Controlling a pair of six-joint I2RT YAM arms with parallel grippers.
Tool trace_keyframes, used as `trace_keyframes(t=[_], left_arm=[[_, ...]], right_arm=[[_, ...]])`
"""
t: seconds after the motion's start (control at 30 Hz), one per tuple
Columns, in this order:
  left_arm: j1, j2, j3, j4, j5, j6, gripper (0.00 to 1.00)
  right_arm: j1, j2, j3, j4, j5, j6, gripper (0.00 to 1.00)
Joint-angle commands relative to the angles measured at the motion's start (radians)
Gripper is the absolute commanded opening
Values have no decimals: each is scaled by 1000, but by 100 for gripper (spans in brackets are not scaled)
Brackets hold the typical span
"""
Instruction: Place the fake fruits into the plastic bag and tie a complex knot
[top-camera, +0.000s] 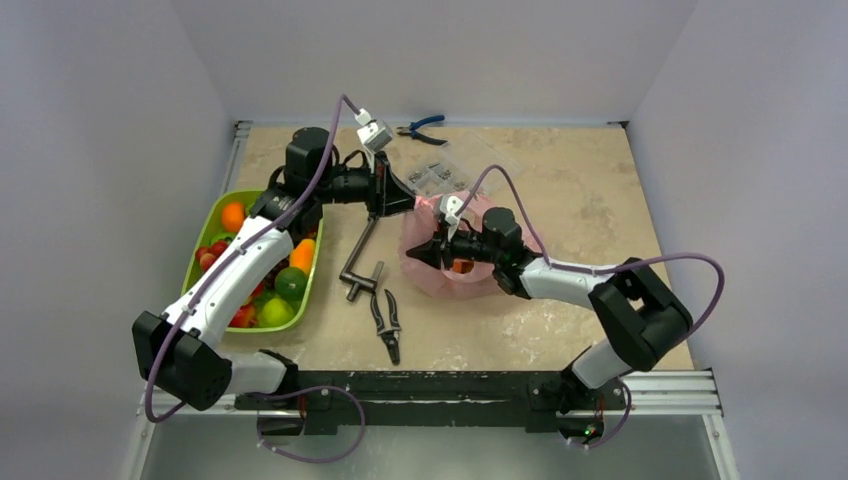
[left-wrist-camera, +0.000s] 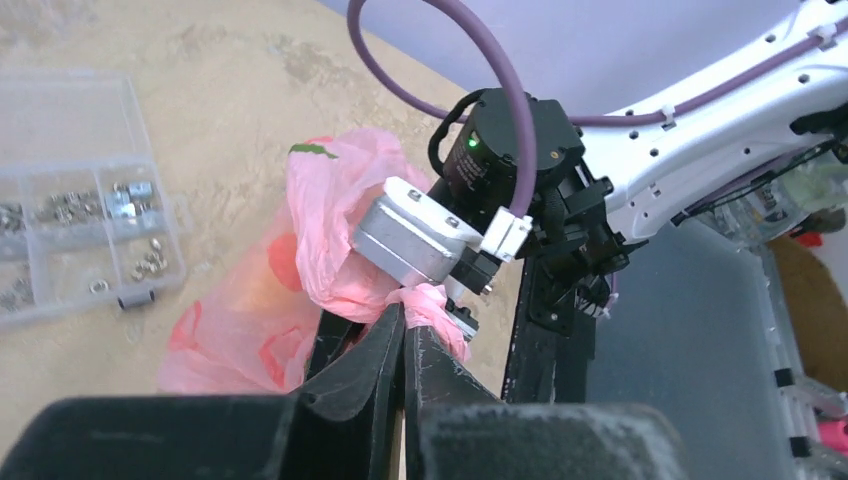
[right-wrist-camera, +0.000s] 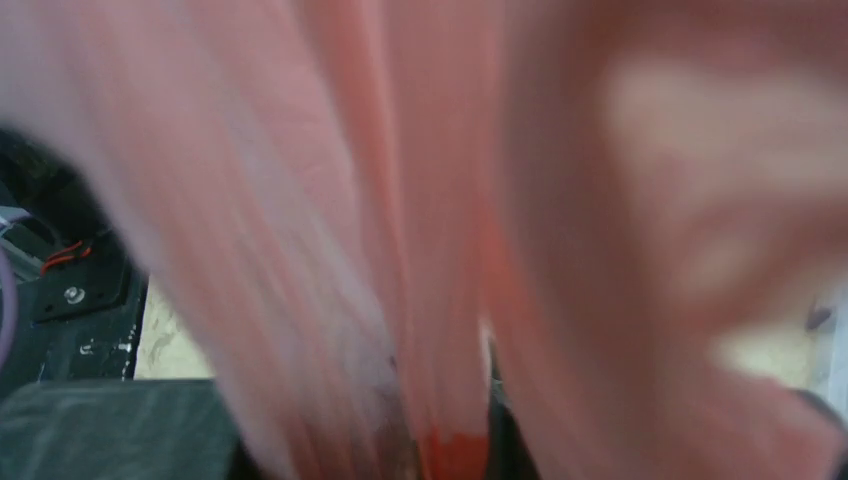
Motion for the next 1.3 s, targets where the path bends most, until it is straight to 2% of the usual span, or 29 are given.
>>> trace_keyframes(t=[0.0, 0.1, 0.13, 0.2, 0.23, 0.33, 0.37, 0.43, 0.47, 0.6, 0.67, 0.73, 0.77, 0.87, 0.93, 0.97, 1.03, 1.07, 1.13, 1.27], left_arm=[[7, -33, -58, 164, -90, -220, 0], [19, -58, -76, 127, -98, -152, 0], [31, -60, -69, 87, -79, -109, 4], [105, -52, -45, 0, 41, -17, 40], [130, -45, -18, -92, 92, 83, 54], [143, -32, 70, -484, 134, 515, 93], [139, -33, 70, -534, 140, 609, 99], [132, -27, 51, -532, 136, 637, 100], [122, -17, 47, -529, 126, 641, 99], [63, 10, 11, -532, 110, 728, 85], [28, 12, -20, -493, 107, 724, 83], [-6, 21, -52, -434, 94, 692, 76], [-17, 28, -65, -411, 95, 682, 69], [-41, 53, -103, -295, 86, 600, 26], [-60, 65, -126, -184, 71, 512, 1], [-67, 71, -138, -119, 70, 452, 0], [-73, 84, -165, 44, 67, 309, 0], [-77, 93, -175, 121, 67, 239, 0], [-87, 105, -198, 286, 73, 121, 0], [-102, 110, -227, 439, 67, -29, 0]], right_arm=[[5, 20, -69, 92, 6, -72, 17], [1, 10, -103, 89, -1, -108, 1], [-2, 3, -108, 86, -9, -111, 0], [-9, -26, -109, 61, -30, -114, 0], [-9, -42, -106, 44, -39, -124, 0], [-10, -72, -95, 24, -71, -122, 0], [-10, -76, -92, 25, -81, -116, 0], [-10, -80, -82, 30, -96, -99, 0], [-10, -83, -79, 33, -98, -89, 0], [-10, -103, -62, 23, -108, -66, 4], [-10, -116, -59, 16, -112, -62, 5], [-10, -126, -57, 15, -119, -57, 7], [-10, -127, -56, 15, -122, -54, 9], [-10, -123, -57, 20, -122, -54, 17], [-10, -108, -60, 40, -126, -45, 22], [-8, -99, -59, 53, -129, -40, 25], [-8, -76, -58, 83, -137, -32, 38], [-8, -64, -55, 93, -135, -33, 41], [-8, -41, -47, 113, -132, -1, 42], [-6, -1, -49, 158, -123, 14, 40]])
